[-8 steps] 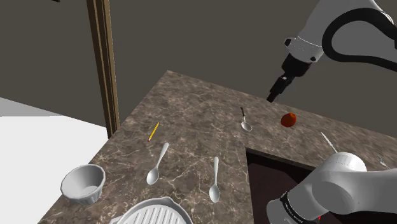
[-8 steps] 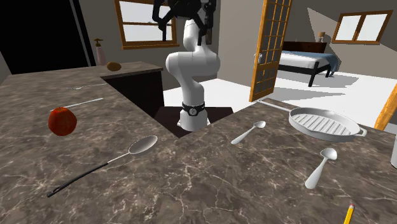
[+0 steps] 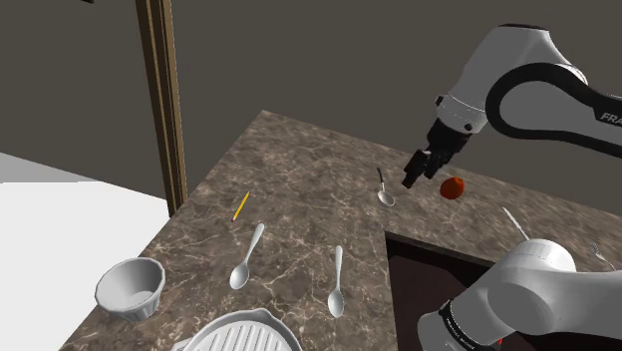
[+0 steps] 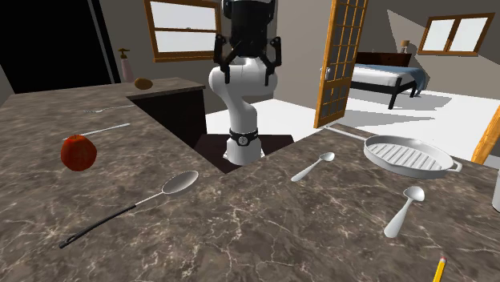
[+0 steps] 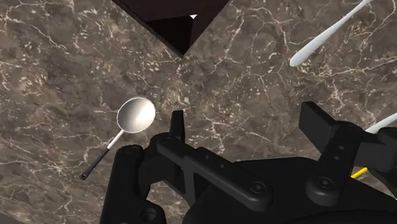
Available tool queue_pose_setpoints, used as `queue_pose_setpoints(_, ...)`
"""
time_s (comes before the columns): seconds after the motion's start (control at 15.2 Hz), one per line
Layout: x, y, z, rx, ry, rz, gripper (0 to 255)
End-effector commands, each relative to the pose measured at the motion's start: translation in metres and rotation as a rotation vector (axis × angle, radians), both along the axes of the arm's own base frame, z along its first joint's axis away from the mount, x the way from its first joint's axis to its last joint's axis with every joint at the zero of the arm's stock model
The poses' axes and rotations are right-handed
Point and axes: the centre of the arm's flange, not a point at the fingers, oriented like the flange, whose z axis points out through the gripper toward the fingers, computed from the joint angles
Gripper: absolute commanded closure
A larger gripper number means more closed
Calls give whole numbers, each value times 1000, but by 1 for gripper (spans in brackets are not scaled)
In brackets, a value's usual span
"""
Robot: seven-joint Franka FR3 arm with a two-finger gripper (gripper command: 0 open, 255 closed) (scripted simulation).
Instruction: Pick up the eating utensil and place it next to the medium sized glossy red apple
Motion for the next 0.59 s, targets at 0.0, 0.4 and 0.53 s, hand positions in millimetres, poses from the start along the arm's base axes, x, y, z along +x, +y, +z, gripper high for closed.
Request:
queue_pose_setpoints(0.0, -5, 12, -20, 26, 8, -79, 0)
queue_pose_setpoints(0.4, -14, 50, -81, 100, 30, -299, 0)
queue_pose_setpoints(0.53, -16, 64, -101, 125, 37, -372, 0)
